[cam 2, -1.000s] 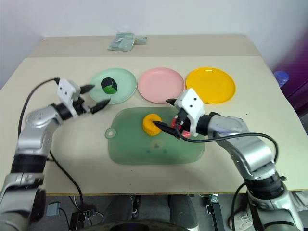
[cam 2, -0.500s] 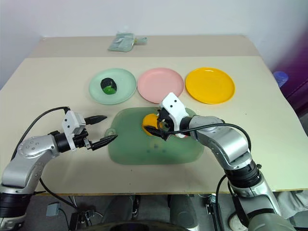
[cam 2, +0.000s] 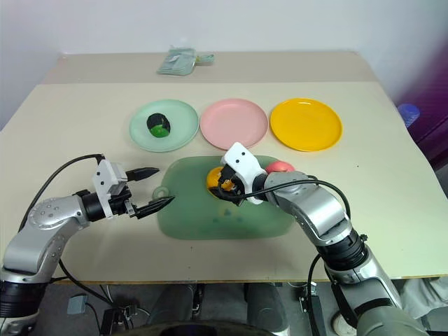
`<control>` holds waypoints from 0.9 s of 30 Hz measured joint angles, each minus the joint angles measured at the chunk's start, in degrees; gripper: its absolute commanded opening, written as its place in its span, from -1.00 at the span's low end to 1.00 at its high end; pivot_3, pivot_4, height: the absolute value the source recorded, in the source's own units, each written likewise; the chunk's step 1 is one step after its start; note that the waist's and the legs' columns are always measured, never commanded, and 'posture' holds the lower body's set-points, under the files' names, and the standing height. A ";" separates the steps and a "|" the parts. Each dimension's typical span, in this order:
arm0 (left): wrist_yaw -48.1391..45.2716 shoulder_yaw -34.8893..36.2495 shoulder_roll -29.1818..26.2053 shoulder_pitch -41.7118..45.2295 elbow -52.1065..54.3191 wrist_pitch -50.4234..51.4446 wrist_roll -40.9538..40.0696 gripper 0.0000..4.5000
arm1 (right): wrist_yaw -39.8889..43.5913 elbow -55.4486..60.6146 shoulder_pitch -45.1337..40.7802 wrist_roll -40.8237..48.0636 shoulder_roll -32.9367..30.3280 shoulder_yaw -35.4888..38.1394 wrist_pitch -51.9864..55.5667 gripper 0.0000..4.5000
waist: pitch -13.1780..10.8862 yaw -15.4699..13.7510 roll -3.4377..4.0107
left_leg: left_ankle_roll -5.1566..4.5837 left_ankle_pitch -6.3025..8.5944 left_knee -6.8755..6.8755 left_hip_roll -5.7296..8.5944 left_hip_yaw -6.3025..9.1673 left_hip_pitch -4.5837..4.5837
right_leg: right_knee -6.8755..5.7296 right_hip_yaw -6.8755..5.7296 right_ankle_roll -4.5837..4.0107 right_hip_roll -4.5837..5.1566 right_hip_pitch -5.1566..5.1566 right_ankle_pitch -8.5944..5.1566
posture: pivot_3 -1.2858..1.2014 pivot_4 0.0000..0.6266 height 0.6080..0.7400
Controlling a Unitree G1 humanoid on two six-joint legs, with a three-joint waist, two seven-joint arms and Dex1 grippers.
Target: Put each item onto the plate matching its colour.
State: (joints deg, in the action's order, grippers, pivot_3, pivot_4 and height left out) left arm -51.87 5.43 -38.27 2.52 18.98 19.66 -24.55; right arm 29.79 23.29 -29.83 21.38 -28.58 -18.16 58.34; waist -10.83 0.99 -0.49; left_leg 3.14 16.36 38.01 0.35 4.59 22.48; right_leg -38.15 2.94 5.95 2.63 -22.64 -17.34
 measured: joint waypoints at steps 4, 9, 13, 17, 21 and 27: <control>-1.31 0.02 -0.15 -1.77 0.04 -0.11 -0.26 1.00 | 1.09 0.19 -1.30 1.53 -0.46 3.24 1.05 0.24 | -0.03 0.01 0.04 | 0.00 0.00 0.00 0.00 -0.02 0.02 | 0.00 0.01 0.00 0.01 -0.02 0.00 | 0.03 -0.52 1.00; -4.05 -0.21 -0.27 -4.43 0.42 -1.28 -1.17 1.00 | -1.14 -4.26 -9.29 2.48 -1.19 14.35 0.63 0.24 | -0.03 0.04 0.05 | 0.00 0.00 -0.04 -0.02 -0.04 -0.01 | 0.02 0.01 -0.01 -0.01 -0.01 0.00 | 0.03 -0.52 1.00; -5.32 -1.85 0.47 -5.56 0.36 -3.60 -0.88 1.00 | -6.27 -22.93 -13.84 -4.45 -3.36 17.31 -6.05 0.24 | -0.02 -0.31 0.04 | 0.00 0.00 -0.04 0.04 -0.10 0.00 | 0.07 0.01 -0.02 0.06 0.00 0.00 | 0.03 -0.52 1.00; -5.37 -3.38 1.96 -5.50 -0.35 -5.44 0.10 1.00 | -7.57 -37.82 -15.39 -8.85 -3.30 17.46 -13.47 0.71 | -0.06 0.27 0.09 | -0.02 0.01 -0.13 0.00 -0.27 0.04 | 0.05 0.12 -0.02 0.00 -0.15 0.00 | 0.03 -0.52 1.00; -5.14 -4.31 2.59 -5.64 -0.46 -6.64 0.33 1.00 | -8.47 -45.32 -16.71 -11.27 -2.87 17.63 -19.83 0.99 | -0.06 1.10 0.11 | -0.02 0.01 -0.14 -0.05 -0.28 0.05 | 0.02 0.16 -0.02 -0.04 -0.19 0.00 | 0.03 -0.52 1.00; -4.19 -4.18 2.80 -7.19 -0.64 -7.95 0.38 1.00 | 2.26 -31.76 -10.71 -4.90 -6.13 21.93 -21.46 0.99 | -0.07 1.13 0.12 | -0.06 0.03 -0.15 -0.05 -0.15 0.06 | 0.07 0.10 -0.01 -0.02 -0.11 0.00 | 0.03 -0.52 1.00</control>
State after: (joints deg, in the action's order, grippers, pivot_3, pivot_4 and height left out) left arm -56.06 1.25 -35.47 -4.67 18.34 11.72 -24.17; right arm 32.04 -8.47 -40.54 16.48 -34.71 3.78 36.88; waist -10.89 2.12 -0.37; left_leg 3.08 16.40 37.85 0.30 4.43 22.55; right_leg -38.08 3.05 5.95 2.60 -22.75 -17.34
